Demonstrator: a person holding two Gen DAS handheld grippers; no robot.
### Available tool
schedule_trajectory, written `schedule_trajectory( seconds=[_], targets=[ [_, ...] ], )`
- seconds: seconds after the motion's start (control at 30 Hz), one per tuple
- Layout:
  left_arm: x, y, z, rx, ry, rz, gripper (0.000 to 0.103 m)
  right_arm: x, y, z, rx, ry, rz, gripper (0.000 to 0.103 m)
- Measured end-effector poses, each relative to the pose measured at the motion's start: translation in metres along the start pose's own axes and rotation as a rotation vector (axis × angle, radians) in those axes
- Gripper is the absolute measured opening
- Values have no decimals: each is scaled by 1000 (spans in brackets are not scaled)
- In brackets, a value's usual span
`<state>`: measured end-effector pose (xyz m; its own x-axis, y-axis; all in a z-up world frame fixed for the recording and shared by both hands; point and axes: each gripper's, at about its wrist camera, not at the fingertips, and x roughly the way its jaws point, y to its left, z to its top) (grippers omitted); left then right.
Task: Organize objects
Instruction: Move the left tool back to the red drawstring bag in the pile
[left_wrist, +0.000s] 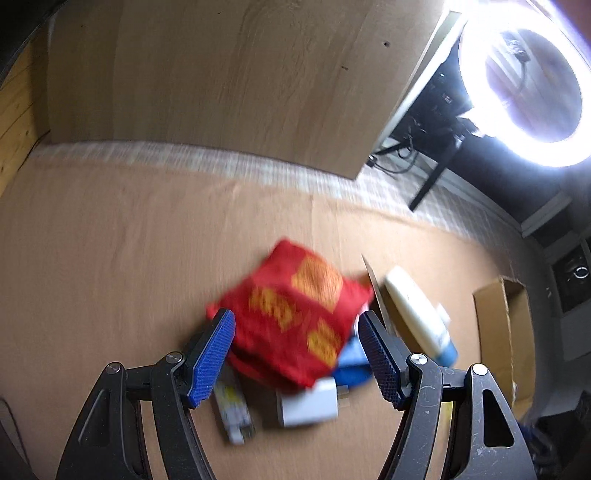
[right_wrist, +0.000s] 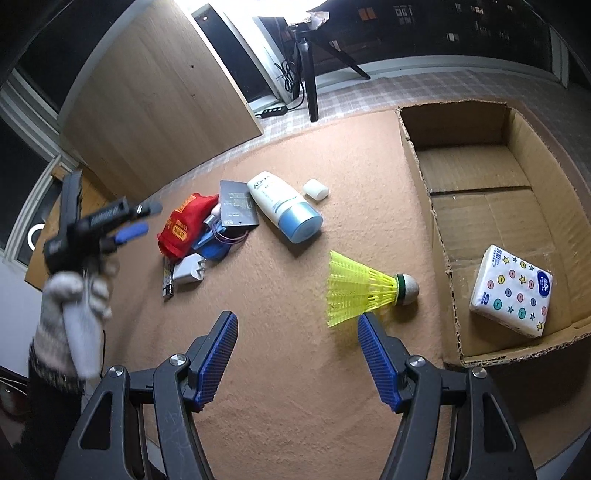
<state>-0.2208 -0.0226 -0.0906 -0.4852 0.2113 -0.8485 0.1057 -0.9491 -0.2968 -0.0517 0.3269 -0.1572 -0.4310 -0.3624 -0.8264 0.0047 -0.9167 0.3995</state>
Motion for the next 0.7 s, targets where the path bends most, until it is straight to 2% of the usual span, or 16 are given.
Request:
schedule_trajectory(
  seconds=[0.17,0.33,0.47,0.7],
  targets=[
    [36,7,38,-20,46,40,73,2,-6,-5,12,13,-23,64],
    [76,17,53,-65,122,46,73,1,-21,-12,37,18,-55,64],
    [94,9,47,-45,166,4,73,1,-33,-12,70,16,-72,64],
    [100,-36,9,86,208,-50,71,5,-28,-6,58,6,-64,64]
  ],
)
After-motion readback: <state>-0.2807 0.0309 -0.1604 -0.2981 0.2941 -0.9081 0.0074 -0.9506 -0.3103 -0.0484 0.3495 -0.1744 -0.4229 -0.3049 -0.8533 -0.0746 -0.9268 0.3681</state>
